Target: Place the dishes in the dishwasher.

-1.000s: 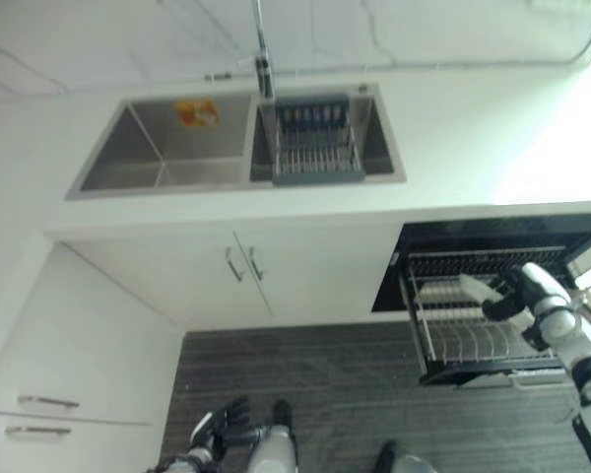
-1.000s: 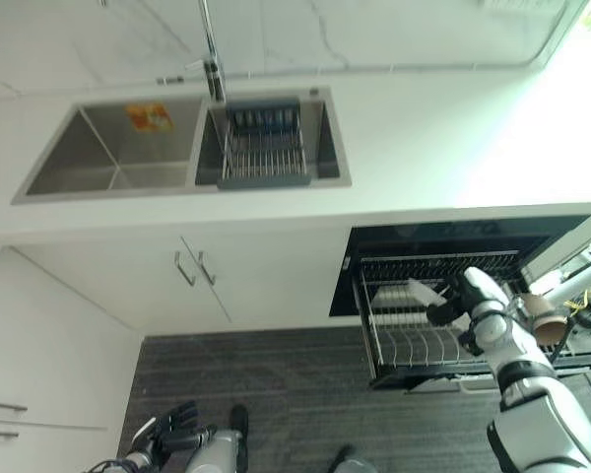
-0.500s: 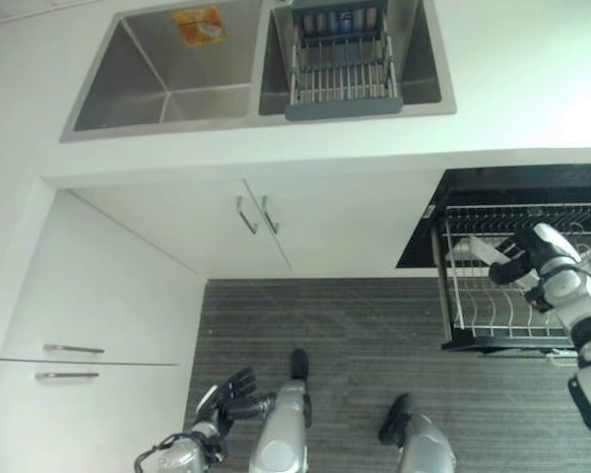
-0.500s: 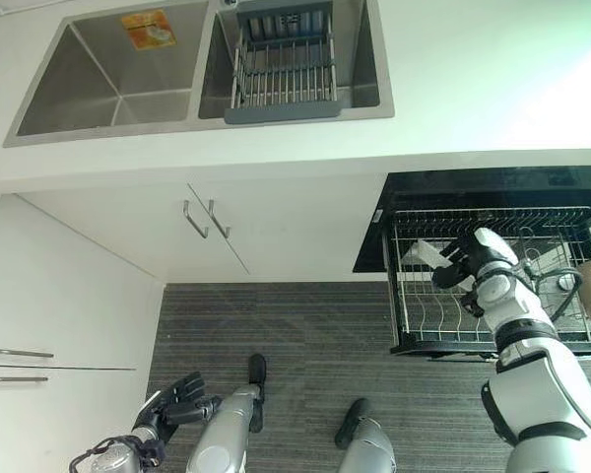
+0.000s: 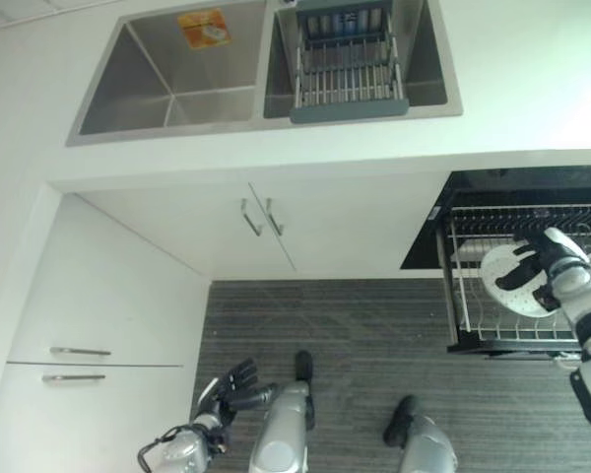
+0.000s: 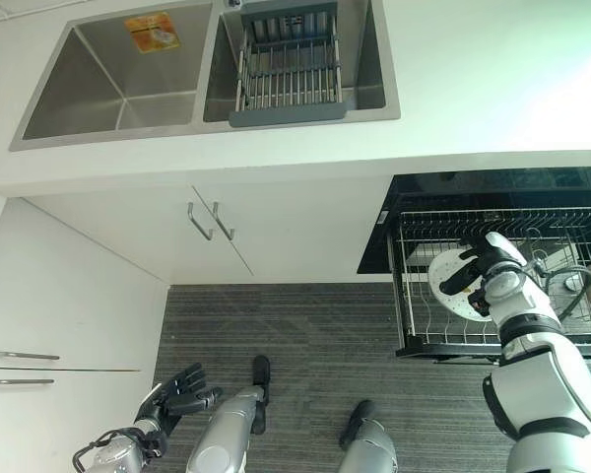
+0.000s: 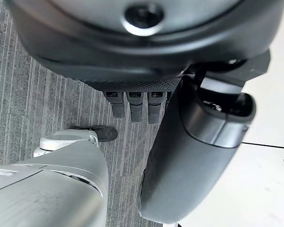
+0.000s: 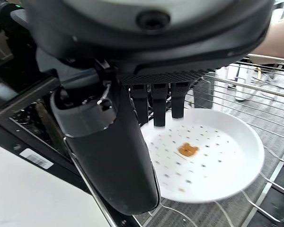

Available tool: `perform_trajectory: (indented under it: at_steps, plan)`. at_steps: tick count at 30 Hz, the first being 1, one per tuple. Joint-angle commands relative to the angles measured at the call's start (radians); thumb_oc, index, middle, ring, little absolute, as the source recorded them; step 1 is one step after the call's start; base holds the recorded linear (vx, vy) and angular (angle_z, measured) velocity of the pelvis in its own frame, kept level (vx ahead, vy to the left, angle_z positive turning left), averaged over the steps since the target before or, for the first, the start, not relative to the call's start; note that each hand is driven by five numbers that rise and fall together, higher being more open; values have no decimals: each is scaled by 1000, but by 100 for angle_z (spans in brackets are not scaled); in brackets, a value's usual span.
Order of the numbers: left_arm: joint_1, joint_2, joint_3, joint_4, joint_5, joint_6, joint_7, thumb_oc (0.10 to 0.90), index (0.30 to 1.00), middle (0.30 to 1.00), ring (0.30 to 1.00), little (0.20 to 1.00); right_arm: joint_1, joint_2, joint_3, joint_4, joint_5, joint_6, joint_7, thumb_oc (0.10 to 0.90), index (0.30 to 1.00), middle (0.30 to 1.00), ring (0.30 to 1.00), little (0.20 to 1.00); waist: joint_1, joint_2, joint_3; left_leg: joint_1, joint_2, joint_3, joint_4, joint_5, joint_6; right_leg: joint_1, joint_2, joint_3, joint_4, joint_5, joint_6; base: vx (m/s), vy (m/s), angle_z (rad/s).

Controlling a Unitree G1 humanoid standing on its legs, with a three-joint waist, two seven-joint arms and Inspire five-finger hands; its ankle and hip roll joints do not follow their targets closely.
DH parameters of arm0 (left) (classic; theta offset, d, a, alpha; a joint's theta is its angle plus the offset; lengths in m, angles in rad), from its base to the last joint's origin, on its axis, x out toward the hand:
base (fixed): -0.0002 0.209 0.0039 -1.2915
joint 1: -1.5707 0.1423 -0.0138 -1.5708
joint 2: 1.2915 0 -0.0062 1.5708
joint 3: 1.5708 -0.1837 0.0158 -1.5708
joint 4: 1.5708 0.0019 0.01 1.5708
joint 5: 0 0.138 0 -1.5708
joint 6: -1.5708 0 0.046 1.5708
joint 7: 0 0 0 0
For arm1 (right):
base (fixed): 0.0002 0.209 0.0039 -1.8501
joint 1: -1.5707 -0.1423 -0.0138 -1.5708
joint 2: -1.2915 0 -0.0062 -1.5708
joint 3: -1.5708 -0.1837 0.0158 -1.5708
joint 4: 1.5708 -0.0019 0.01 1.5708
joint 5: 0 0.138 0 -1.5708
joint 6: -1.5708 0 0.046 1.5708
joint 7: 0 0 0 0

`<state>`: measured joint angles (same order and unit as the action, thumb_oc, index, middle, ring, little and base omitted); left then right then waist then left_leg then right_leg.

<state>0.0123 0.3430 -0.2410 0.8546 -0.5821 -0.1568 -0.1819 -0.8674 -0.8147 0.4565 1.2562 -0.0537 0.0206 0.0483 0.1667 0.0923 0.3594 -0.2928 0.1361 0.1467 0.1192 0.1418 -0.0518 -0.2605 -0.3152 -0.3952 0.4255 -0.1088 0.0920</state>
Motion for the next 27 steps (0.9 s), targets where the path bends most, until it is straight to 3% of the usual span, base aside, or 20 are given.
perform_trajectory:
  at_steps: [1,7,10,12,13,15,20,23,27]
  plan:
    - [13,61,-25,-24,0,-44,-8,800,900,900,900,900,-89,-118,-6,-14,54,-6,-17,800,900,900,900,900,1,-40,-52,33,58,20,181,-222,-53,24,-20,40,-126,96,69,10,59,-1]
    - [22,65,-14,-28,-17,-24,-5,800,900,900,900,900,-62,-157,-31,-39,87,-27,3,800,900,900,900,900,-12,-54,-67,55,62,37,181,-230,-49,36,-28,40,-126,101,77,29,73,-1]
    - [35,54,9,10,17,-18,-1,800,900,900,900,900,7,-166,-90,-104,125,-72,-15,800,900,900,900,900,-28,-84,-88,81,68,50,181,-239,-45,55,-24,47,-126,100,82,111,56,-4]
    - [52,56,38,33,31,0,1,800,900,900,900,900,86,-181,-147,-201,176,-69,-57,800,900,900,900,900,-45,-109,-98,99,77,63,181,-244,-43,65,-20,54,-126,103,87,140,30,-27]
    - [81,39,92,86,28,-2,0,800,900,900,900,900,255,-160,-276,-402,277,-47,-165,800,900,900,900,900,-87,-137,-114,129,87,83,181,-255,-36,76,-6,75,-126,104,90,165,41,-23]
    - [100,25,120,111,34,-10,-2,800,900,900,900,900,383,-116,-401,-530,368,-50,-275,800,900,900,900,900,-114,-149,-125,145,94,99,181,-264,-32,81,2,87,-126,102,91,150,32,-32]
    - [115,-12,178,162,51,-16,-7,800,900,900,900,900,630,96,-623,-779,396,-96,-448,800,900,900,900,900,-168,-161,-133,175,101,124,181,-284,-20,88,18,122,-126,96,94,76,1,-34]
    - [125,-36,192,179,63,-41,-6,800,900,900,900,900,719,187,-710,-814,353,-168,-598,800,900,900,900,900,-200,-156,-143,187,99,142,181,-295,-13,86,33,151,-126,89,92,46,13,-37]
    - [116,-45,190,193,63,-37,-3,800,900,900,900,900,743,231,-740,-743,425,-211,-643,800,900,900,900,900,-210,-146,-151,194,99,152,181,-297,-13,89,39,162,-126,83,88,24,20,-19]
